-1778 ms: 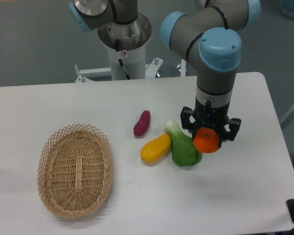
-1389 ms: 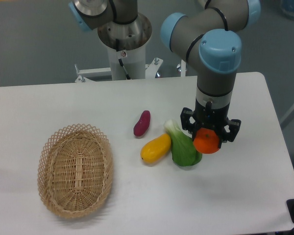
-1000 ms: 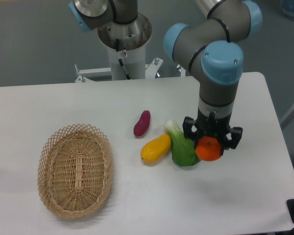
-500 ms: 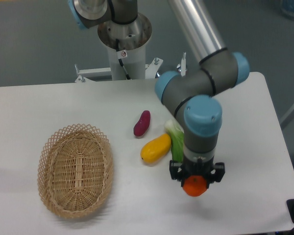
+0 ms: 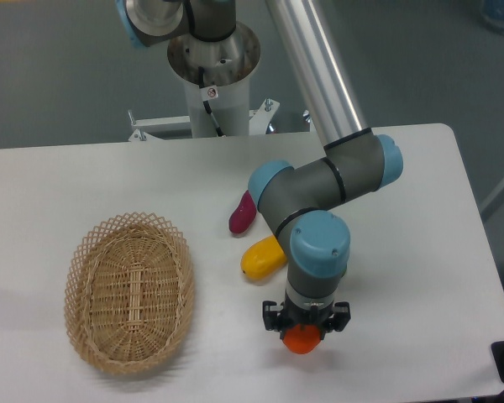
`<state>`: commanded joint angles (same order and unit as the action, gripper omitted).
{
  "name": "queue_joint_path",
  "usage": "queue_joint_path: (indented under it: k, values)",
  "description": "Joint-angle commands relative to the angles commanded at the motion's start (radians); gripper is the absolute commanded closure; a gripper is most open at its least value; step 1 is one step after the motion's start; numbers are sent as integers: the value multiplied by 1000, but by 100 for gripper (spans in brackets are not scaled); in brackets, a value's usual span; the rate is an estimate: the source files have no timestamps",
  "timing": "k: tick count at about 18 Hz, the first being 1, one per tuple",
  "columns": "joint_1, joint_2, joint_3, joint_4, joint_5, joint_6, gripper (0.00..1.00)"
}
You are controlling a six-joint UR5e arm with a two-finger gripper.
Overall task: Place the orange on the table
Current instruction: 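Lower the orange onto the table and open the gripper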
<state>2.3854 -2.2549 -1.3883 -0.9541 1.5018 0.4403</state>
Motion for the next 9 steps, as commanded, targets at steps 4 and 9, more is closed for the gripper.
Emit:
queue_joint_path:
  k: [4, 9]
  values:
    - [-3, -5, -9, 0, 0, 0, 42]
    - [-5, -8, -12, 0, 0, -2, 42]
